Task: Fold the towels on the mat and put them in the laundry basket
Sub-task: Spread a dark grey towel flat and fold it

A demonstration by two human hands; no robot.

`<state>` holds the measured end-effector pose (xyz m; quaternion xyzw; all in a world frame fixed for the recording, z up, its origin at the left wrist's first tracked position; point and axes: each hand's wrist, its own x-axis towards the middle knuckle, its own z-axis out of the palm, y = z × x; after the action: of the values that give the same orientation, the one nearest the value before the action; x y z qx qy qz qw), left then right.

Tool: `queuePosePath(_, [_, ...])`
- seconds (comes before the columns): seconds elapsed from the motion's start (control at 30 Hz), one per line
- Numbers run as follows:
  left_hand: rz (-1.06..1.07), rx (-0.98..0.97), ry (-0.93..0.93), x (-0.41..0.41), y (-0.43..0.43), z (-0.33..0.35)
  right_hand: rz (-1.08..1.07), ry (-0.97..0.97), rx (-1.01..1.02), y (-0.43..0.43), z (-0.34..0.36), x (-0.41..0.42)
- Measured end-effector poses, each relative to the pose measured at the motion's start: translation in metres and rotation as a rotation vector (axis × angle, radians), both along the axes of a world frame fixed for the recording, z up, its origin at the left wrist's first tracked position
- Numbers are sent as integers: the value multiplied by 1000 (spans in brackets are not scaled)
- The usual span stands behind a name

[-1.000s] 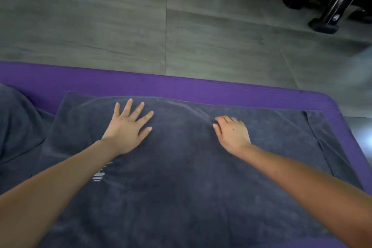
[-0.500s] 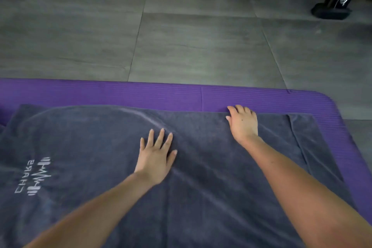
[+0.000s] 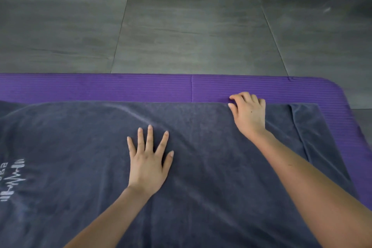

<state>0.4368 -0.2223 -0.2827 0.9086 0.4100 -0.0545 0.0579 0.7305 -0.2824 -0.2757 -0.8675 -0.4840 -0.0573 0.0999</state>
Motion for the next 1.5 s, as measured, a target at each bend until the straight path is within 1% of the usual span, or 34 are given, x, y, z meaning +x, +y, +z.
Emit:
queuePosePath(0.07, [-100, 24, -25, 15, -7, 5, -82, -59, -29, -18, -1, 14])
queuePosePath(0.17, [-294, 8, -16, 48, -22, 5, -155, -64, -157, -43, 2, 43])
queuePosePath(0.2, [-311, -4, 1, 58, -26, 2, -138, -58, -189, -48, 4, 51])
queuePosePath(0.3, [-261, -6, 8, 74, -34, -6, -59, -81, -229, -52, 8, 71])
queuePosePath(0.43, [-249, -6, 9, 75, -37, -12, -75, -87, -274, -41, 13, 80])
queuePosePath(0.5, [-243, -14, 24, 74, -36, -12, -79, -75, -226, -45, 11, 78])
queuePosePath(0.53, [-238, -11, 23, 75, -37, -11, -113, -82, -149, -52, 11, 77])
queuePosePath(0.6, [-263, 1, 4, 79, -42, -4, -259, -91, -20, -76, 9, 80])
queuePosePath(0.63, [-303, 9, -17, 82, -49, 0, -331, -65, -14, -93, 9, 82])
queuePosePath(0.7, [-424, 11, -61, 92, -69, 9, -391, -11, -58, -126, 7, 85])
queuePosePath(0.77, [-523, -12, -87, 102, -94, 13, -362, 46, -122, -154, 4, 80])
queuePosePath(0.9, [-665, -79, -21, 112, -133, 5, -338, 161, -283, -186, -10, 73])
queuePosePath(0.93, [-683, -72, 8, 111, -139, 0, -336, 164, -310, -189, -13, 76])
queuePosePath(1.03, [-643, -100, 95, 109, -148, 1, -342, 164, -396, -187, -10, 82])
queuePosePath(1.1, [-638, -67, 137, 107, -149, 7, -364, 133, -457, -183, -3, 79])
queuePosePath(1.17, [-625, -32, 143, 97, -145, 19, -375, 69, -433, -174, 8, 66])
queuePosePath(1.23, [-618, -11, 163, 81, -133, 36, -319, 42, -345, -159, 22, 40])
queuePosePath(1.3, [-636, 63, 216, 58, -113, 46, -203, 56, -302, -140, 33, 7])
queuePosePath(1.43, [-642, 157, 441, -2, -66, 92, 33, 106, -280, -101, 53, -74])
queuePosePath(1.47, [-652, 142, 507, -19, -55, 106, 97, 116, -278, -93, 58, -97])
queuePosePath(1.5, [-677, 121, 521, -40, -45, 117, 165, 133, -279, -85, 64, -120])
